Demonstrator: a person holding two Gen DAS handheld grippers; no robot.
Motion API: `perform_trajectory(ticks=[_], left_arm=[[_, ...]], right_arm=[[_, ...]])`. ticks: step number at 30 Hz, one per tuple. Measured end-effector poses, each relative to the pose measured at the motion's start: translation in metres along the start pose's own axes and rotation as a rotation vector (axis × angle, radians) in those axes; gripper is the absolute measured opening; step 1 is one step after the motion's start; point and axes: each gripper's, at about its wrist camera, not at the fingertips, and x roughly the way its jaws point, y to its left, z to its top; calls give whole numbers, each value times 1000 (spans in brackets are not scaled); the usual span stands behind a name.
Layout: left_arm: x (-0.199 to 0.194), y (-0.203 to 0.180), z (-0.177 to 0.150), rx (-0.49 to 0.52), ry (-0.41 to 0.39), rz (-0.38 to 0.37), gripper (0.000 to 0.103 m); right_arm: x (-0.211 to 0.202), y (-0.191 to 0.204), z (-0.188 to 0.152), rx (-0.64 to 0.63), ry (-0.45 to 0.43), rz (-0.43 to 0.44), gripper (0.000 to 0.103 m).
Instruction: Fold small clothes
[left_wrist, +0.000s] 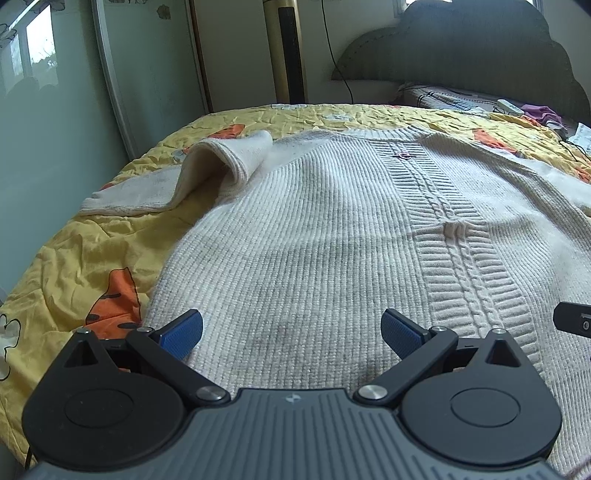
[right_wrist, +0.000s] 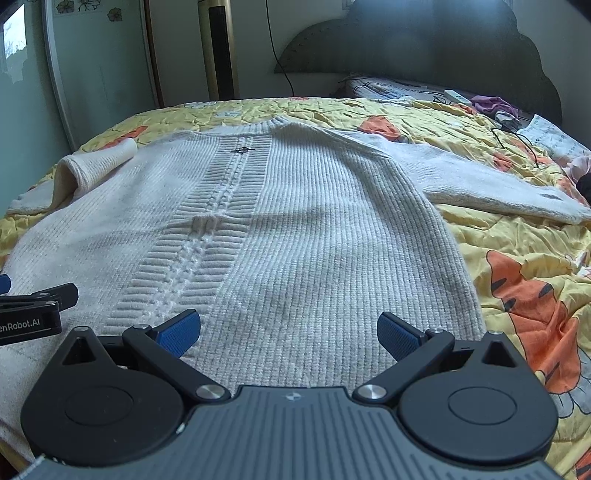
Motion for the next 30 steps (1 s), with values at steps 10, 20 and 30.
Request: perform_trajectory(ticks=[10,20,30], left_arm=[[1,1,0,-3,5,4,103],[5,-3,2,6,15,5,103],[15,-23,18,26,20,-6,103]], right_arm=[[-1,-3,-1,-7,-11,-3,103],[-1,-6,-2,-6,-23,12,103],[7,-24,8,14,-25,1,103]])
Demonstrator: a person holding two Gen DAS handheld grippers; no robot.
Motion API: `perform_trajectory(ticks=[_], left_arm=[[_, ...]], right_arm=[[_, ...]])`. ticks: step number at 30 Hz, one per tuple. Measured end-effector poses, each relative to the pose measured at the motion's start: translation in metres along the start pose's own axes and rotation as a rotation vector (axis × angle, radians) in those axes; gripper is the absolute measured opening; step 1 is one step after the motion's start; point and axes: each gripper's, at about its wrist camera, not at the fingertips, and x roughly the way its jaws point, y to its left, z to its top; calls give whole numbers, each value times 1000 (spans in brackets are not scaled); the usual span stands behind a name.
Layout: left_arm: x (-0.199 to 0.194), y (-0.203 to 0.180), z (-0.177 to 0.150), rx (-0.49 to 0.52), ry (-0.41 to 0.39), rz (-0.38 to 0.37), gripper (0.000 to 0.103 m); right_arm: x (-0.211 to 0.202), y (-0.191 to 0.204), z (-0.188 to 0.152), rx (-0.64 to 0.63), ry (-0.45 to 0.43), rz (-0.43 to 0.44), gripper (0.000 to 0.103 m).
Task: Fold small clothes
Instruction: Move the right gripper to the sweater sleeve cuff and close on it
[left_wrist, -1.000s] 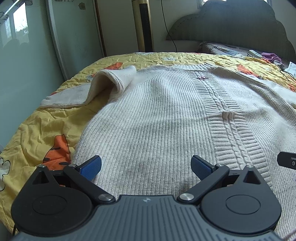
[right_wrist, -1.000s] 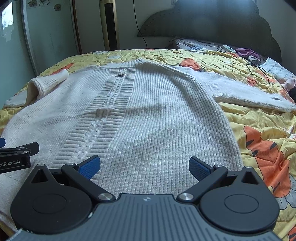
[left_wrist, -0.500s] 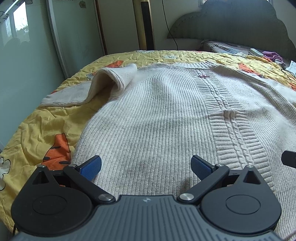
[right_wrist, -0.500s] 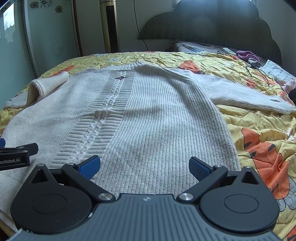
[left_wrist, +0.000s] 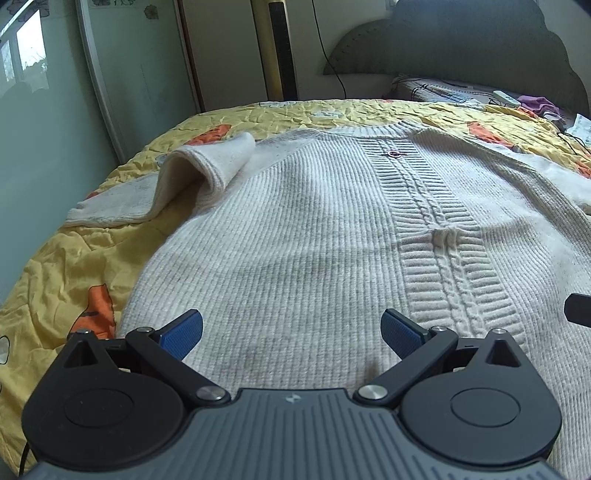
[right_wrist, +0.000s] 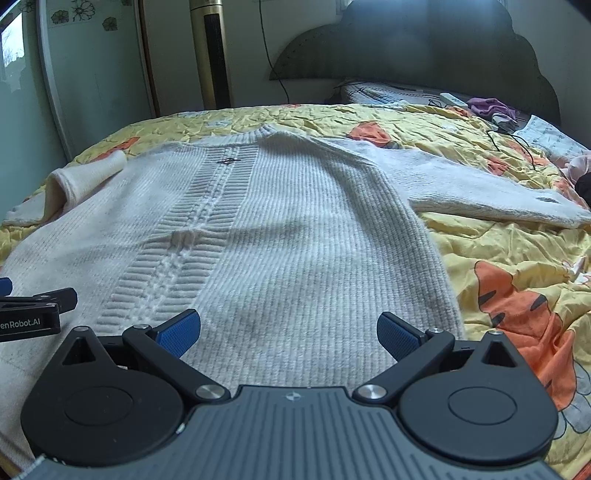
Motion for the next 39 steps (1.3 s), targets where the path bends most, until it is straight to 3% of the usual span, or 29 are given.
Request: perform_trajectory(ticks=[17,25,34,39], left_arm=[[17,-42,17,45,23,-30,103],[25,-54,24,27,6,-41,103],[32,-69,28,17,-37,-49,103],[38,-75,28,16,-44,-54,103]], right_arm=[[15,-34,8,43,-6,-3,103],[13,-55,11,16,-76,17,103],[15,-124,22,26,-143,-128,103],[19,-184,32,123,-166,-194,103]])
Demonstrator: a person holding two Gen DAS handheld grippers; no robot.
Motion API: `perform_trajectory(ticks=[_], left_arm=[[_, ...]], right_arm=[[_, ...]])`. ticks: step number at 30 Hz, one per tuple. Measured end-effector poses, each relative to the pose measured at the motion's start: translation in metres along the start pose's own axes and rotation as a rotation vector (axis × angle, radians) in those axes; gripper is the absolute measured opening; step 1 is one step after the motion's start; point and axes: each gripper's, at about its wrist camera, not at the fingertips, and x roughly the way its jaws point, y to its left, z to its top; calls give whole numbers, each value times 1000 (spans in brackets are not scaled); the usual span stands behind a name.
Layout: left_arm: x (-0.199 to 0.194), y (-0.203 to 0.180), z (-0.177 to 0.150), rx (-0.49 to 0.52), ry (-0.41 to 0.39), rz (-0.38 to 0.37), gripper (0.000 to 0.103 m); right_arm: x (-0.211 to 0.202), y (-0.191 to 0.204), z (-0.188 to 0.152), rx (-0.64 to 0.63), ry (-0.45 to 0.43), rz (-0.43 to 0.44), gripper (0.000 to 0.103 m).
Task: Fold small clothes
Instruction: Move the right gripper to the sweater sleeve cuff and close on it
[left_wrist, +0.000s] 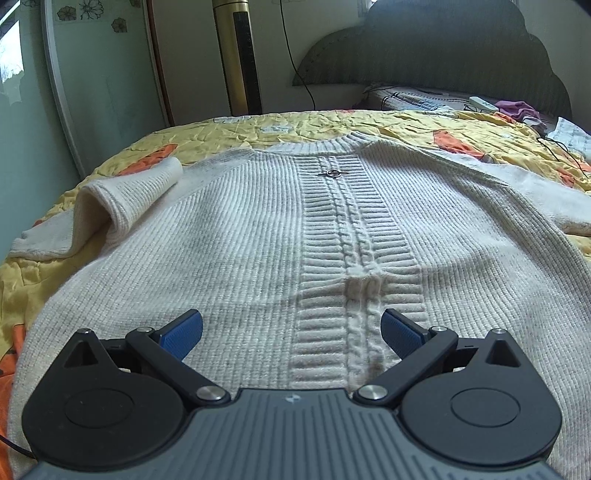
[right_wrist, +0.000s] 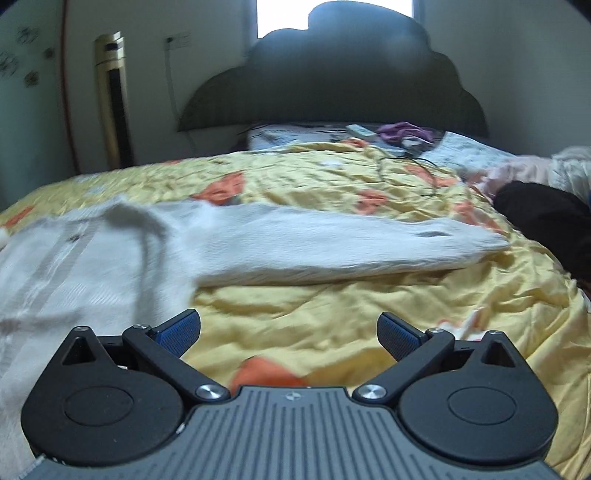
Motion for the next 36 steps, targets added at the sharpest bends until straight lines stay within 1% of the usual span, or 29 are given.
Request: perform_trajectory(ticks=[3,6,9,10,14,15,19,20,22,24,26,31,34,35,36], left_arm=[[2,-5,-2,14,-13,4,103],[2,-10,-4,32,-30,6,103],[4,-14,-6,38,-40,4,103],[5,-14,-7,38,-40,1,103],[7,-14,-8,31,-38,-2,103],[7,-14,-9,29,-37,-3,103],[9,-14,-10,19,-32,-5,103],[10,-14,-10,20,-30,-5,103],[10,-15,-11,24,-29,-2,103],[11,-16,-13,28,-31,1,103],[11,-17,-14,32,-36,4,103],[12,-19,-16,36,-41,8,103],[12,-18,-16,30,-40,4,103],[13,-17,-16,27,-39,2,103],[13,-17,-16,25,-38,1,103]], right_arm=[[14,-31,7,77,3,-27,103],[28,-54,10,100,6,-82,103],[45,-76,12,142,15,-102,103],[52,-85,13,173,25,-98,103],[77,-123,13,368,60,-55,103],[81,-131,13,407,57,-43,102],[95,-149,16,505,2,-8,102],[99,-154,18,524,-6,-1,100],[108,-161,21,564,-19,4,99],[115,-169,24,590,-38,-12,97],[122,-179,29,631,-54,-23,91],[137,-199,40,690,-67,-45,82],[142,-209,42,748,-73,-49,70],[143,-212,43,760,-73,-54,64],[144,-214,45,764,-70,-64,60]])
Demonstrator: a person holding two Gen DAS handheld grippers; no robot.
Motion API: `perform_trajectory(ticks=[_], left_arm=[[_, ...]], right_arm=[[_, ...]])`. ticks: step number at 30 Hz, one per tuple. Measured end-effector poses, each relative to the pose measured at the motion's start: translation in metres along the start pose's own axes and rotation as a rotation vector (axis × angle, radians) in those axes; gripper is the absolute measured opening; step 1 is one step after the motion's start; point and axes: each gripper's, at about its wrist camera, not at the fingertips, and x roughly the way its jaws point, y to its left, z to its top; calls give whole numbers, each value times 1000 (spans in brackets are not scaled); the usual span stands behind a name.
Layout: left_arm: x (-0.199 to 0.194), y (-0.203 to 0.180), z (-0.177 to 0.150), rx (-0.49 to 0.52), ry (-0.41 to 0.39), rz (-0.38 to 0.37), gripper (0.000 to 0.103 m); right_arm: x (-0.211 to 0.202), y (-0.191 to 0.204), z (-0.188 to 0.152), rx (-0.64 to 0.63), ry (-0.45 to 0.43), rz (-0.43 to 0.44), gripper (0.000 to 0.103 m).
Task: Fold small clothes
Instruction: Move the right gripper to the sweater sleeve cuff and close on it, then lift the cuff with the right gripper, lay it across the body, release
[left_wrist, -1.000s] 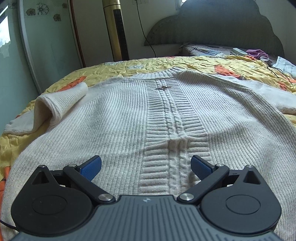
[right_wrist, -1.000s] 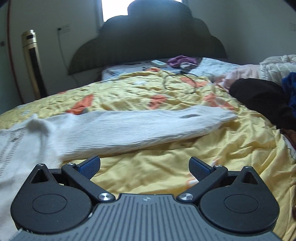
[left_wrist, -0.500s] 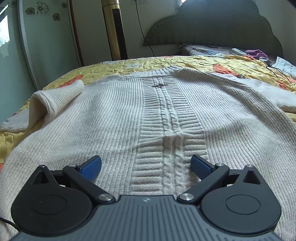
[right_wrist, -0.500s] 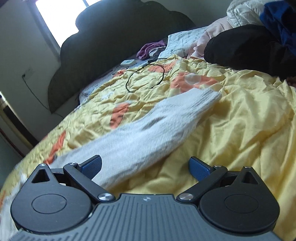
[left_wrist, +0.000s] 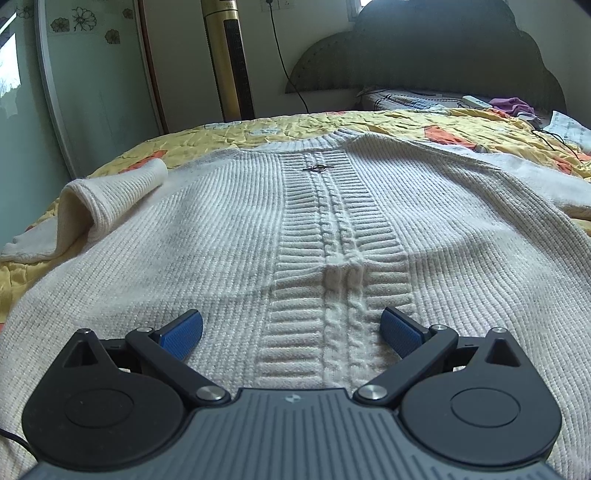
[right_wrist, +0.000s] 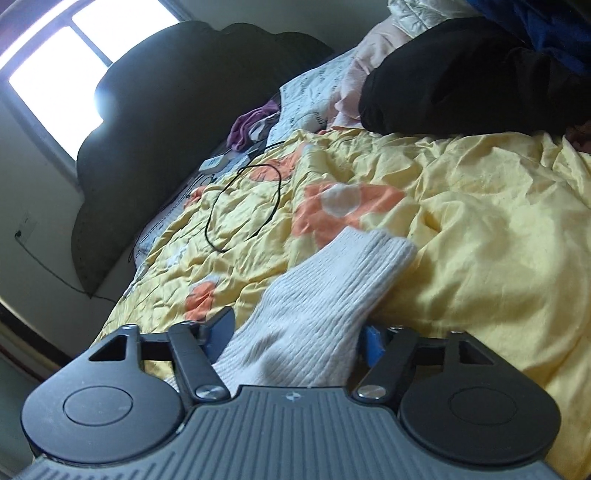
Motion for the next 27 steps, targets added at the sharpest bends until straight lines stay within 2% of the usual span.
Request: perform_trajectory(ticks=[1,2,3,7,10,13,17,21,27], left_arm=[[0,1,0,-2,1,-2,103],[0,1,0,-4,3,-4,103],[0,2,1,-4,5,-5,103],[-4,4,5,5,7,-22,103],[-13,7,13,12,-19,-25,103],[-20,14,23,12,-59,-8,103],[-15,24,33,12,-55,22,103],[-2,35,39,-4,-11,27,103],[12,43,35,-7,1,41,103]], right_arm=[[1,0,2,-4,1,-16,48],[1,0,3,-10,3,-31,29],[1,0,5,-10,-1,-41,21],[-6,0,12,-8,-13,-18,16],[-15,15,21,-80,-35,-83,13],[-30,28,35,-113,-93,-100,11],[-42,65,28,-304,-123,-125,11],[-52,99,2,-429,-96,2,11],[-68,154,-50,-557,-45,154,11]])
